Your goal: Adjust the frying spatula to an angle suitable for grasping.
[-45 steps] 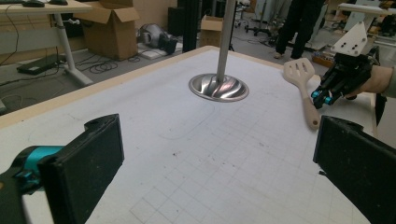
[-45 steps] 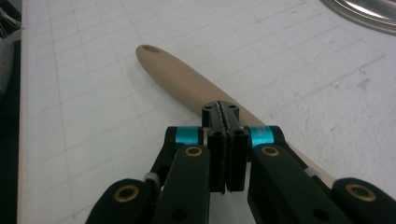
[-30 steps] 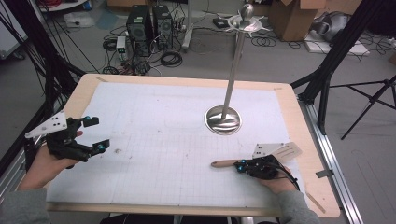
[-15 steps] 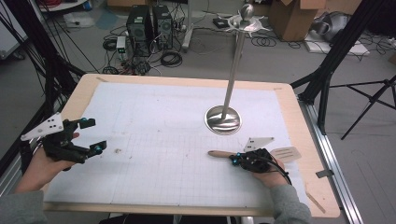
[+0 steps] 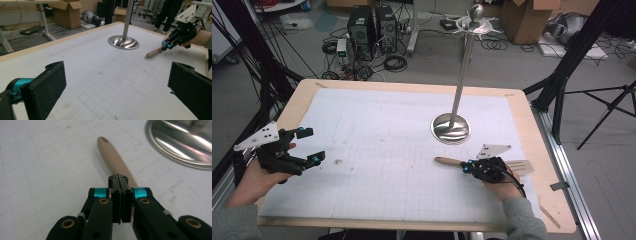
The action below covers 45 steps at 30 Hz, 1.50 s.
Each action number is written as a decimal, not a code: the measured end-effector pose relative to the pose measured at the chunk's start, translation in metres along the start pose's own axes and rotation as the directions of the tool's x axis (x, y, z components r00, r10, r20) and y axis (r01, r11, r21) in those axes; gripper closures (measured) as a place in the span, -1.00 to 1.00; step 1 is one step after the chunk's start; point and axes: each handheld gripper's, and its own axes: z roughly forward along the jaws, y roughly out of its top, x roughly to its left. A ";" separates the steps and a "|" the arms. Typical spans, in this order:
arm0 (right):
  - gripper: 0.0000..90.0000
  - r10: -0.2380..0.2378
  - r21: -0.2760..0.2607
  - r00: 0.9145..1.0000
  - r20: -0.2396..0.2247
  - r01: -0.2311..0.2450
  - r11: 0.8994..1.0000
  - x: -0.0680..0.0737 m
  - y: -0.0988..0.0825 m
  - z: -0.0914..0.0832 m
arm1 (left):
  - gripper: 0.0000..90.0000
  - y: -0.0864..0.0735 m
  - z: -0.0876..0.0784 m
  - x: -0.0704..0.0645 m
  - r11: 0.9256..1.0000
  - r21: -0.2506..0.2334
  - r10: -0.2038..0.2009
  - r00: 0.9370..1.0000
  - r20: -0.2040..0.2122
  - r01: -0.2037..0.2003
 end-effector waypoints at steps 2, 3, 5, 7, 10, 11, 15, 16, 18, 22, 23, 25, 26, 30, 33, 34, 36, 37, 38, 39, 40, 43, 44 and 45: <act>1.00 0.011 -0.016 0.999 0.054 -0.010 1.000 -0.005 -0.005 -0.008 | -0.95 0.000 0.001 0.000 1.000 0.000 0.003 1.000 0.006 -0.003; 1.00 0.032 -0.031 0.997 0.074 -0.030 0.999 -0.008 -0.007 -0.012 | -0.95 0.001 0.002 0.000 1.000 -0.001 0.001 1.000 0.007 -0.001; 1.00 0.054 -0.045 0.995 0.085 -0.050 0.998 -0.011 -0.010 -0.016 | -0.95 0.001 0.002 0.000 1.000 0.000 0.000 1.000 0.007 0.000; 1.00 0.078 -0.060 0.991 0.112 -0.071 0.996 -0.015 -0.014 -0.023 | -0.95 0.000 0.004 0.000 1.000 0.001 0.000 1.000 0.009 0.000; 1.00 0.094 -0.059 0.987 0.131 -0.087 0.994 -0.018 -0.020 -0.030 | -0.95 0.000 0.005 0.001 1.000 0.006 -0.001 1.000 0.012 0.001; 1.00 0.098 -0.052 0.985 0.140 -0.092 0.994 -0.020 -0.023 -0.032 | -0.95 0.000 0.005 0.000 1.000 0.005 -0.002 1.000 0.013 0.001; 1.00 0.110 -0.039 0.981 0.160 -0.105 0.994 -0.023 -0.027 -0.035 | -0.95 0.000 0.006 0.000 1.000 0.005 -0.001 1.000 0.013 0.001; 1.00 0.111 -0.034 0.980 0.166 -0.106 0.994 -0.024 -0.028 -0.035 | -0.95 0.000 0.006 0.000 1.000 0.005 -0.001 1.000 0.013 0.001; 1.00 0.116 -0.024 0.978 0.171 -0.114 0.993 -0.025 -0.029 -0.035 | -0.95 0.000 0.006 0.001 1.000 0.007 -0.002 1.000 0.014 0.002; 1.00 0.114 0.009 0.974 0.193 -0.118 0.993 -0.027 -0.032 -0.034 | -0.95 -0.001 0.006 0.001 1.000 0.011 -0.002 1.000 0.013 0.002; 1.00 0.114 0.009 0.974 0.193 -0.118 0.993 -0.027 -0.032 -0.034 | -0.95 -0.001 0.006 0.001 1.000 0.011 -0.002 1.000 0.013 0.002; 1.00 0.117 0.011 0.973 0.198 -0.122 0.993 -0.027 -0.032 -0.034 | -0.95 -0.001 0.006 0.001 1.000 0.012 -0.003 1.000 0.012 0.003; 1.00 0.117 0.012 0.972 0.206 -0.122 0.992 -0.027 -0.032 -0.034 | -0.95 -0.001 0.006 0.001 1.000 0.010 -0.003 1.000 0.012 0.003; 1.00 0.101 0.030 0.967 0.233 -0.111 0.993 -0.027 -0.032 -0.033 | -0.95 -0.001 0.007 0.001 1.000 0.014 -0.002 1.000 0.014 0.001; 1.00 0.106 0.042 0.965 0.242 -0.119 0.992 -0.027 -0.032 -0.033 | -0.95 -0.001 0.007 0.001 1.000 0.011 -0.004 1.000 0.014 0.004; 1.00 0.101 0.045 0.965 0.243 -0.115 0.992 -0.027 -0.032 -0.032 | -0.95 -0.002 0.007 0.001 1.000 0.016 -0.002 1.000 0.013 0.002; 1.00 0.089 0.068 0.964 0.250 -0.109 0.992 -0.028 -0.032 -0.030 | -0.95 -0.002 0.007 0.001 1.000 0.018 -0.002 1.000 0.014 0.002; 1.00 0.089 0.068 0.964 0.250 -0.109 0.992 -0.028 -0.032 -0.030 | -0.95 -0.002 0.007 0.001 1.000 0.018 -0.002 1.000 0.014 0.002; 1.00 0.084 0.075 0.964 0.253 -0.106 0.992 -0.028 -0.031 -0.029 | -0.95 -0.002 0.007 0.001 1.000 0.018 -0.003 1.000 0.014 0.002; 1.00 0.082 0.077 0.964 0.253 -0.105 0.991 -0.028 -0.031 -0.029 | -0.95 -0.002 0.007 0.001 1.000 0.017 -0.004 1.000 0.015 0.004; 1.00 0.083 0.079 0.964 0.254 -0.106 0.991 -0.028 -0.031 -0.029 | -0.95 -0.002 0.007 0.001 1.000 0.017 -0.004 1.000 0.015 0.004; 1.00 0.071 0.095 0.961 0.268 -0.100 0.990 -0.027 -0.030 -0.027 | -0.95 -0.002 0.007 0.001 1.000 0.017 -0.005 1.000 0.014 0.005; 1.00 0.061 0.104 0.961 0.269 -0.092 0.990 -0.028 -0.030 -0.026 | -0.95 -0.002 0.007 0.002 1.000 0.018 -0.004 1.000 0.014 0.004; 1.00 0.061 0.104 0.961 0.269 -0.092 0.990 -0.028 -0.030 -0.026 | -0.95 -0.003 0.007 0.002 1.000 0.017 -0.006 1.000 0.014 0.005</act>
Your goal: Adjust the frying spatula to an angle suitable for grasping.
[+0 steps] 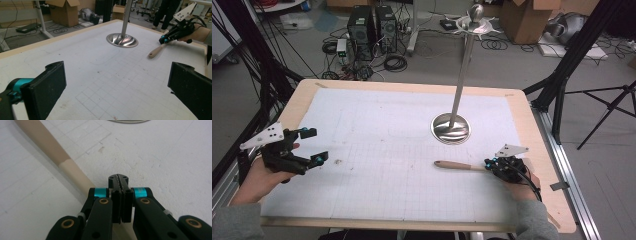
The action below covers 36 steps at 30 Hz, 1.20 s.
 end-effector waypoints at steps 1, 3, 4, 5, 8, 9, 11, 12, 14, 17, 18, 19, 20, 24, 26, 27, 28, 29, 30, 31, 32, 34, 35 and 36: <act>1.00 0.000 0.005 1.000 0.000 0.000 1.000 0.000 0.000 0.001 | -0.95 0.000 0.000 0.000 1.000 0.001 0.001 1.000 0.000 -0.001; 1.00 0.003 0.004 1.000 -0.005 -0.002 1.000 -0.001 0.000 0.001 | -0.95 0.000 0.000 0.000 1.000 0.000 -0.001 1.000 -0.001 0.001; 1.00 0.003 0.004 1.000 -0.005 -0.003 1.000 -0.001 0.000 0.002 | -0.95 0.000 0.000 0.000 1.000 -0.001 0.000 1.000 0.000 0.000; 1.00 0.006 0.007 1.000 -0.005 -0.006 1.000 -0.001 0.000 0.001 | -0.95 0.000 0.000 0.000 1.000 -0.001 -0.002 1.000 0.000 0.002; 1.00 0.016 0.004 1.000 -0.012 -0.016 1.000 -0.002 0.000 0.002 | -0.95 0.000 0.000 0.000 1.000 0.002 0.001 1.000 0.000 -0.001; 1.00 0.033 0.006 0.999 -0.018 -0.033 0.999 -0.002 -0.001 0.001 | -0.95 0.000 0.000 0.000 1.000 0.004 0.001 1.000 0.002 -0.001; 1.00 0.046 0.005 0.999 -0.023 -0.046 0.999 -0.002 -0.001 0.001 | -0.95 0.000 0.000 0.000 1.000 0.004 0.002 1.000 0.003 -0.002; 1.00 0.046 0.005 0.999 -0.023 -0.046 0.999 -0.002 -0.001 0.001 | -0.95 0.000 0.000 0.000 1.000 0.004 0.002 1.000 0.003 -0.002; 1.00 0.058 0.011 0.998 -0.034 -0.057 0.998 0.001 -0.002 -0.003 | -0.95 0.000 0.001 0.000 1.000 0.002 -0.002 1.000 0.001 0.002; 1.00 0.043 0.021 0.999 -0.033 -0.043 0.999 0.005 -0.003 -0.004 | -0.95 -0.001 0.002 0.001 1.000 0.006 -0.002 1.000 0.004 0.002; 1.00 0.043 0.021 0.998 -0.034 -0.042 0.999 0.006 -0.003 -0.005 | -0.95 -0.001 0.002 0.001 1.000 0.006 -0.002 1.000 0.004 0.002; 1.00 0.048 0.024 0.998 -0.038 -0.047 0.999 0.007 -0.003 -0.006 | -0.95 -0.001 0.003 0.000 1.000 0.006 -0.002 1.000 0.007 0.002; 1.00 0.046 0.022 0.998 -0.041 -0.045 0.999 0.008 -0.004 -0.006 | -0.95 0.000 0.004 0.000 1.000 0.004 -0.001 1.000 0.008 0.000; 1.00 0.061 0.021 0.997 -0.042 -0.060 0.998 0.011 -0.005 -0.008 | -0.95 0.001 0.006 0.000 1.000 0.003 0.001 1.000 0.014 -0.001; 1.00 0.068 0.026 0.997 -0.042 -0.067 0.997 0.013 -0.006 -0.010 | -0.95 0.001 0.008 0.001 1.000 0.004 -0.001 1.000 0.019 0.001; 1.00 0.066 0.029 0.997 -0.044 -0.065 0.997 0.016 -0.007 -0.011 | -0.95 0.001 0.009 0.001 1.000 0.007 0.001 1.000 0.019 -0.001; 1.00 0.066 0.029 0.997 -0.044 -0.065 0.997 0.016 -0.007 -0.011 | -0.95 0.001 0.010 0.001 1.000 0.006 -0.004 1.000 0.021 0.004; 1.00 0.072 0.032 0.996 -0.047 -0.071 0.997 0.019 -0.008 -0.013 | -0.95 0.001 0.011 0.001 1.000 0.008 0.000 1.000 0.024 0.000; 1.00 0.078 0.033 0.996 -0.047 -0.077 0.996 0.021 -0.008 -0.014 | -0.95 0.001 0.012 0.001 1.000 0.008 -0.001 1.000 0.028 0.001; 1.00 0.073 0.034 0.996 -0.045 -0.072 0.997 0.022 -0.009 -0.015 | -0.95 0.001 0.012 0.001 1.000 0.008 -0.001 1.000 0.028 0.001; 1.00 0.073 0.034 0.996 -0.045 -0.072 0.997 0.022 -0.009 -0.015 | -0.95 0.001 0.013 0.001 1.000 0.009 0.000 1.000 0.031 0.000; 1.00 0.069 0.034 0.996 -0.049 -0.068 0.997 0.026 -0.011 -0.017 | -0.95 0.002 0.014 0.001 1.000 0.007 0.002 0.999 0.034 -0.003; 1.00 0.071 0.035 0.996 -0.053 -0.069 0.997 0.030 -0.012 -0.019 | -0.95 0.003 0.016 0.001 1.000 0.005 0.002 0.999 0.039 -0.002; 1.00 0.071 0.035 0.996 -0.053 -0.069 0.997 0.030 -0.012 -0.019 | -0.95 0.003 0.016 0.001 1.000 0.005 0.002 0.999 0.039 -0.002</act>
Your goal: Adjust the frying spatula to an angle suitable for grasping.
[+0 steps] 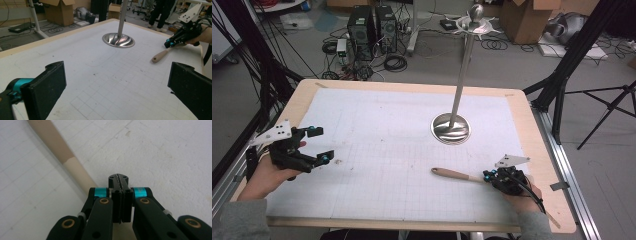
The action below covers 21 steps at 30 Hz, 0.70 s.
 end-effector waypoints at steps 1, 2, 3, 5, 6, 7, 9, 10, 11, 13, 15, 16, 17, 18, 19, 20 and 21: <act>1.00 -0.002 -0.001 1.000 0.000 0.002 1.000 0.002 -0.001 -0.001 | -0.95 0.000 0.001 0.000 1.000 -0.001 0.000 1.000 -0.001 0.000; 1.00 0.002 0.002 1.000 0.002 -0.002 1.000 0.004 -0.002 -0.002 | -0.95 0.000 0.001 0.000 1.000 0.002 0.002 1.000 0.001 -0.002; 1.00 0.000 0.001 1.000 0.003 0.000 1.000 0.005 -0.003 -0.003 | -0.95 0.001 0.002 0.000 1.000 0.002 0.002 1.000 0.004 -0.002; 1.00 0.020 0.009 1.000 0.013 -0.020 1.000 0.007 -0.001 -0.003 | -0.95 0.001 0.004 0.001 1.000 0.002 0.006 1.000 0.006 -0.006; 1.00 0.011 0.016 1.000 0.016 -0.011 1.000 0.008 0.001 -0.003 | -0.95 0.001 0.004 0.001 1.000 0.003 0.004 1.000 0.007 -0.004; 1.00 0.001 0.011 1.000 0.009 -0.001 1.000 0.010 0.003 -0.003 | -0.95 0.001 0.004 0.001 1.000 0.003 0.004 1.000 0.007 -0.004; 1.00 -0.013 -0.019 1.000 -0.004 0.012 1.000 0.013 0.007 -0.005 | -0.95 0.002 0.006 0.001 1.000 0.006 0.006 1.000 0.010 -0.006; 1.00 -0.019 -0.040 1.000 -0.012 0.019 0.999 0.016 0.010 -0.006 | -0.95 0.002 0.006 0.001 1.000 0.006 0.006 1.000 0.010 -0.006; 1.00 -0.028 -0.064 0.999 -0.027 0.026 0.998 0.018 0.013 -0.008 | -0.95 0.002 0.005 0.001 1.000 0.002 0.004 1.000 0.009 -0.004; 1.00 -0.042 -0.095 0.997 -0.065 0.035 0.995 0.022 0.019 -0.008 | -0.95 0.002 0.005 0.001 1.000 -0.002 0.003 1.000 0.007 -0.003; 1.00 -0.088 -0.123 0.990 -0.111 0.074 0.990 0.030 0.024 -0.005 | -0.95 0.002 0.004 0.002 1.000 -0.001 0.001 1.000 0.006 -0.001; 1.00 -0.088 -0.123 0.990 -0.111 0.074 0.990 0.030 0.024 -0.005 | -0.95 0.002 0.004 0.002 1.000 -0.001 0.001 1.000 0.006 -0.001; 1.00 -0.128 -0.121 0.983 -0.133 0.112 0.986 0.037 0.031 -0.001 | -0.95 0.001 0.003 0.002 1.000 -0.001 0.002 1.000 0.005 -0.002; 1.00 -0.128 -0.121 0.983 -0.133 0.112 0.986 0.037 0.031 -0.001 | -0.95 0.001 0.003 0.002 1.000 -0.001 0.002 1.000 0.005 -0.002; 1.00 -0.141 -0.128 0.978 -0.155 0.122 0.984 0.041 0.033 0.002 | -0.95 0.001 0.003 0.002 1.000 -0.001 0.001 1.000 0.004 -0.001; 1.00 -0.158 -0.130 0.973 -0.165 0.137 0.982 0.044 0.036 0.003 | -0.95 0.001 0.003 0.001 1.000 -0.001 0.002 1.000 0.004 -0.002; 1.00 -0.176 -0.131 0.968 -0.181 0.154 0.979 0.049 0.040 0.007 | -0.95 0.001 0.003 0.002 1.000 0.002 0.003 1.000 0.004 -0.003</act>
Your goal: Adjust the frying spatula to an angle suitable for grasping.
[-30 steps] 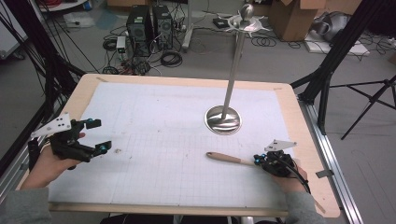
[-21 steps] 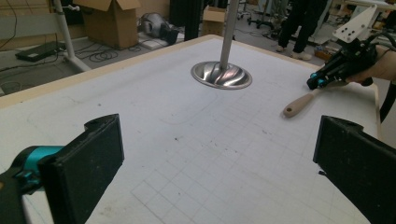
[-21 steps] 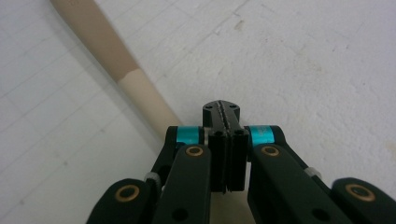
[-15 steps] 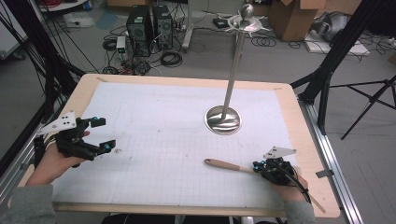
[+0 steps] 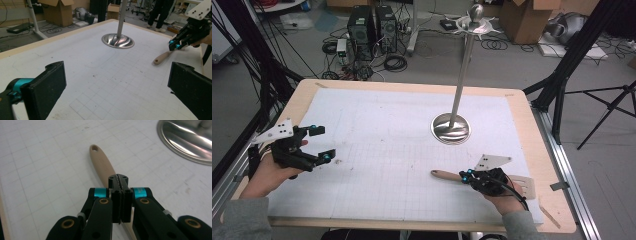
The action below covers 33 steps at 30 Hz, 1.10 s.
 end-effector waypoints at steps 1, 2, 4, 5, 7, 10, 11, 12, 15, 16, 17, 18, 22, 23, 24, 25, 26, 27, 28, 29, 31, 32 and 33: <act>1.00 0.000 0.000 1.000 0.000 0.000 1.000 0.000 0.000 0.000 | -0.95 0.000 0.000 0.000 1.000 0.000 0.000 1.000 0.000 0.000; 1.00 -0.005 -0.005 1.000 -0.024 0.005 1.000 0.001 0.003 0.004 | -0.95 0.000 0.000 0.000 1.000 -0.001 -0.003 1.000 -0.003 0.003; 1.00 -0.017 0.005 0.999 -0.037 0.017 1.000 0.002 0.004 0.009 | -0.95 0.000 -0.001 0.000 1.000 0.000 -0.002 1.000 -0.004 0.002; 1.00 -0.017 0.005 0.999 -0.037 0.017 1.000 0.002 0.004 0.009 | -0.95 0.000 -0.001 0.000 1.000 0.000 -0.002 1.000 -0.004 0.002; 1.00 -0.027 0.015 0.999 -0.046 0.028 0.999 0.003 0.005 0.013 | -0.95 -0.001 -0.001 0.000 1.000 0.002 0.000 1.000 -0.006 0.000; 1.00 -0.055 0.023 0.996 -0.068 0.057 0.998 0.005 0.008 0.020 | -0.95 -0.001 -0.001 -0.001 1.000 0.004 -0.004 1.000 -0.005 0.004; 1.00 -0.056 0.032 0.996 -0.070 0.059 0.998 0.006 0.010 0.022 | -0.95 -0.001 -0.001 -0.001 1.000 0.004 -0.004 1.000 -0.005 0.004; 1.00 -0.064 0.034 0.995 -0.075 0.067 0.997 0.006 0.010 0.024 | -0.95 -0.002 -0.002 -0.001 1.000 0.006 -0.002 1.000 -0.010 0.002; 1.00 -0.082 0.037 0.992 -0.093 0.086 0.996 0.008 0.014 0.030 | -0.95 -0.002 -0.004 -0.001 1.000 0.003 -0.004 1.000 -0.013 0.004; 1.00 -0.092 0.032 0.990 -0.102 0.096 0.995 0.009 0.015 0.032 | -0.95 -0.002 -0.005 -0.001 1.000 0.005 -0.003 1.000 -0.016 0.003; 1.00 -0.092 0.032 0.990 -0.102 0.096 0.995 0.009 0.015 0.032 | -0.95 -0.002 -0.005 -0.001 1.000 0.005 -0.003 1.000 -0.016 0.003; 1.00 -0.106 0.033 0.988 -0.115 0.111 0.993 0.010 0.018 0.036 | -0.95 -0.003 -0.006 -0.001 1.000 0.002 -0.005 1.000 -0.019 0.005; 1.00 -0.116 0.030 0.984 -0.133 0.121 0.992 0.011 0.022 0.041 | -0.95 -0.003 -0.009 -0.001 1.000 0.002 -0.005 1.000 -0.023 0.005; 1.00 -0.123 0.032 0.983 -0.139 0.128 0.991 0.012 0.023 0.042 | -0.95 -0.004 -0.010 -0.001 1.000 -0.001 -0.009 1.000 -0.028 0.009; 1.00 -0.127 0.033 0.981 -0.149 0.133 0.991 0.012 0.024 0.044 | -0.95 -0.004 -0.011 -0.001 1.000 0.000 -0.009 1.000 -0.030 0.009; 1.00 -0.131 0.033 0.979 -0.156 0.138 0.990 0.013 0.025 0.046 | -0.95 -0.004 -0.012 -0.001 1.000 0.000 -0.009 0.999 -0.033 0.009; 1.00 -0.143 0.041 0.977 -0.160 0.152 0.988 0.013 0.027 0.049 | -0.95 -0.005 -0.015 -0.001 1.000 0.000 -0.009 0.999 -0.039 0.009; 1.00 -0.144 0.051 0.976 -0.164 0.154 0.987 0.013 0.027 0.052 | -0.95 -0.006 -0.016 -0.001 1.000 0.000 -0.011 0.999 -0.042 0.011; 1.00 -0.144 0.051 0.976 -0.164 0.154 0.987 0.013 0.027 0.052 | -0.95 -0.006 -0.016 -0.001 1.000 0.000 -0.011 0.999 -0.042 0.011; 1.00 -0.152 0.066 0.973 -0.172 0.166 0.984 0.013 0.027 0.056 | -0.95 -0.006 -0.018 -0.002 1.000 0.000 -0.012 0.999 -0.046 0.012; 1.00 -0.162 0.068 0.972 -0.170 0.176 0.982 0.012 0.028 0.058 | -0.95 -0.006 -0.020 -0.002 1.000 -0.001 -0.013 0.999 -0.050 0.013; 1.00 -0.164 0.076 0.972 -0.169 0.179 0.981 0.012 0.028 0.061 | -0.95 -0.007 -0.022 -0.001 1.000 -0.004 -0.013 0.998 -0.054 0.013; 1.00 -0.164 0.076 0.972 -0.169 0.179 0.981 0.012 0.028 0.061 | -0.95 -0.007 -0.022 -0.001 1.000 -0.004 -0.013 0.998 -0.054 0.013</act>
